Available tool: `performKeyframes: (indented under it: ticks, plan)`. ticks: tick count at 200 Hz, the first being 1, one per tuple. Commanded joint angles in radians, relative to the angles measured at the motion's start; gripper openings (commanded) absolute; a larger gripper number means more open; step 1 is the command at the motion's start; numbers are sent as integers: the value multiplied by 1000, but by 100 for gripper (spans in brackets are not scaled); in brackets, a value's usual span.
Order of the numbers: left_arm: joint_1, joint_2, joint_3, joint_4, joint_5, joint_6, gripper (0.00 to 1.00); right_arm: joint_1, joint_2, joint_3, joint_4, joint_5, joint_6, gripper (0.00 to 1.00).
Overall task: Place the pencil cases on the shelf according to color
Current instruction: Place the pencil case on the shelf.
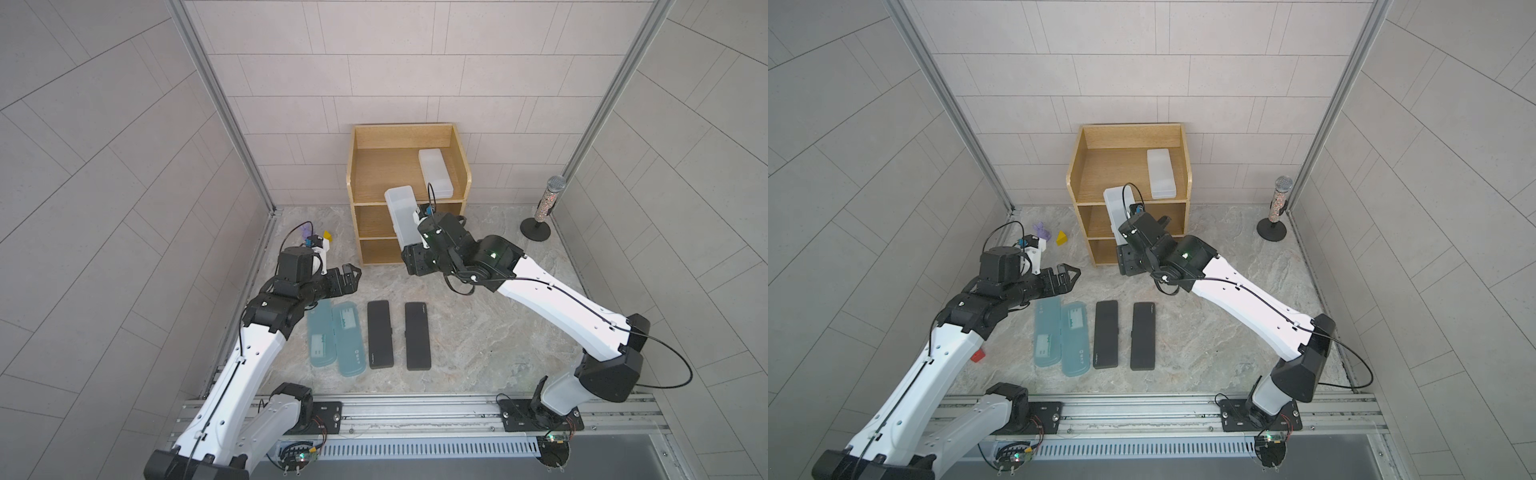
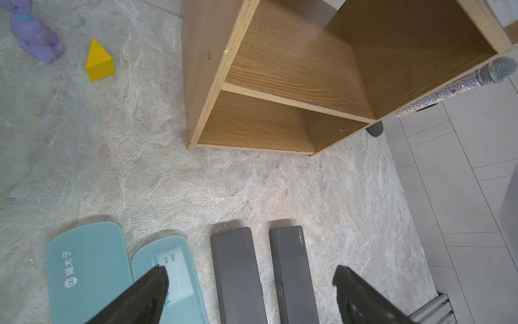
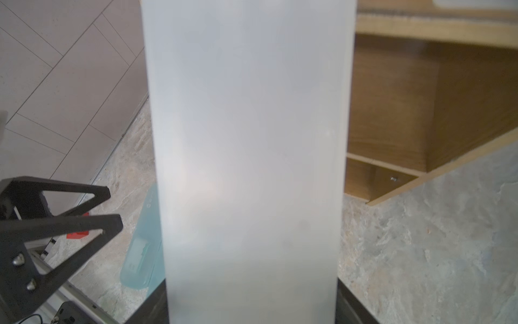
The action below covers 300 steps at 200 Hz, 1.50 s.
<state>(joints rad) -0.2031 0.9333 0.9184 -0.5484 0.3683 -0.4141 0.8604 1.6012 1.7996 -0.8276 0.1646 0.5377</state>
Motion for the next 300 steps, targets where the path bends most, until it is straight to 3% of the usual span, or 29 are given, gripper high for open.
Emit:
performKeyframes:
  ticks: [1,61,129,168,201,244,300]
  plan:
    - [7,4,-33,68,49,-20,100,-31,58,85,23,34,-33,47]
    - [11,13,-35,41,69,12,100,-72,267,366,53,-21,-41,49]
    - [12,-1,-75,80,121,-44,100,-126,462,686,-22,-19,-68,50]
    - [13,3,-111,162,196,-113,100,-162,498,701,-11,-26,-51,53]
    - [15,12,-90,120,175,-79,100,-182,531,733,-6,-45,-43,55]
    - [23,20,-115,174,251,-116,100,-192,560,749,3,-48,-36,61]
    - [26,18,-108,154,242,-96,100,-207,554,755,6,-23,-28,85]
